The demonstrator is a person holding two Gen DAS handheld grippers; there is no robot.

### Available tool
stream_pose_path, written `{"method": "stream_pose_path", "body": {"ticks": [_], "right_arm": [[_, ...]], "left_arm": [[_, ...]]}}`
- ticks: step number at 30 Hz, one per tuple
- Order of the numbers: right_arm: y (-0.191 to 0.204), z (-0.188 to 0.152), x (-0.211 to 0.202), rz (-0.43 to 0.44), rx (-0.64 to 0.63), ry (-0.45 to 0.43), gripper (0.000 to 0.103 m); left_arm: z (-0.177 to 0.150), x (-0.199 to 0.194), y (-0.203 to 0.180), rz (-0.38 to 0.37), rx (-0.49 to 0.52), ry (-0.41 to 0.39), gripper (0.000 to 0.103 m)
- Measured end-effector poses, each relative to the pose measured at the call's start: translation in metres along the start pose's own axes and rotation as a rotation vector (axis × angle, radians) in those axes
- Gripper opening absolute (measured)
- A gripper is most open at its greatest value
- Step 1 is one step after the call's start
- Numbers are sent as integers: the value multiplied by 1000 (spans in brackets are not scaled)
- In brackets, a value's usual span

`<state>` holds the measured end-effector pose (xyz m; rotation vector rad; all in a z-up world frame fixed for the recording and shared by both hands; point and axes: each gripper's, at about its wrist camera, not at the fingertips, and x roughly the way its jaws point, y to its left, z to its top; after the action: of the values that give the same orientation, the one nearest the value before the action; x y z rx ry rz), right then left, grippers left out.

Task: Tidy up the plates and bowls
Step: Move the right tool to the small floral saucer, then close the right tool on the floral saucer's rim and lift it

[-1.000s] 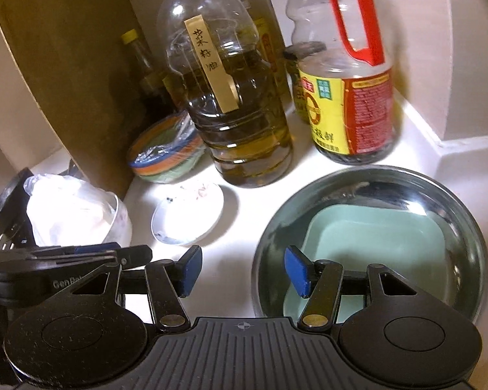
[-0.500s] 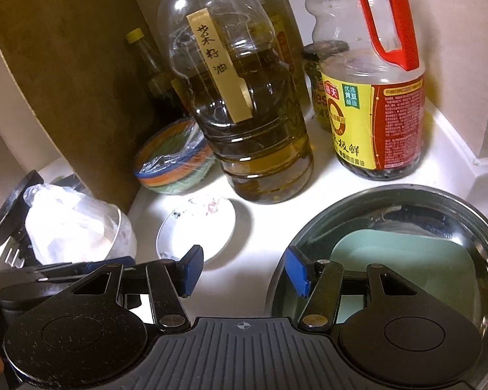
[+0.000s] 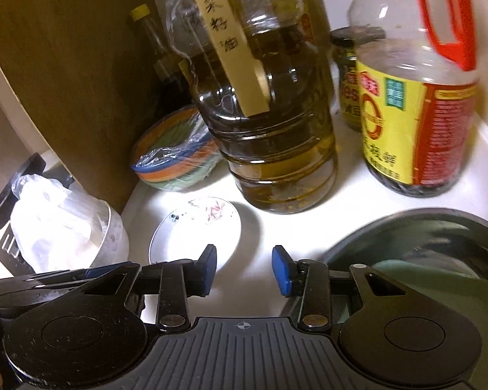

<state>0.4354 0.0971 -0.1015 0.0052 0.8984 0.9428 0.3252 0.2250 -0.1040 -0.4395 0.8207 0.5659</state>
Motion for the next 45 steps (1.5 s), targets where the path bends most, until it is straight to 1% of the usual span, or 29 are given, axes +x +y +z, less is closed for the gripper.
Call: {"method": "stream_pose_path", "body": {"ticks": [5,7,13,15,17,20,23,29,38,42,45], "right_arm": [[2,5,18,2,-20,17,30],[3,7,24,-3,-23,22,29],[1,10,37,-8,-22,37,25],[0,11,40,-5,-25,43,21],[0,11,42,-4,-29,49,14],[3,10,44,2,-38,52,8],[7,9,43,-15,-56,61,7],[15,1,36,-30,-54,93,8],[26,-28,9,-25,-7,125,8],[32,-42,-2,-23,7,139,8],[34,-50,-7,-23,16,147,7]], "left_arm": [[1,8,0,16,-19,-1,33],[1,12,-1,23,-17,7,32],[3,17,-5,41,-9,-8,26],[4,19,-5,42,-10,-7,24],[5,20,-4,42,-12,-4,22],[5,21,-3,41,-10,7,19],[4,21,-2,31,-15,23,18],[-4,13,2,13,4,44,17],[-25,-6,19,-30,32,98,17],[-32,-10,28,-46,27,117,18],[-33,-11,35,-47,15,117,18]]}}
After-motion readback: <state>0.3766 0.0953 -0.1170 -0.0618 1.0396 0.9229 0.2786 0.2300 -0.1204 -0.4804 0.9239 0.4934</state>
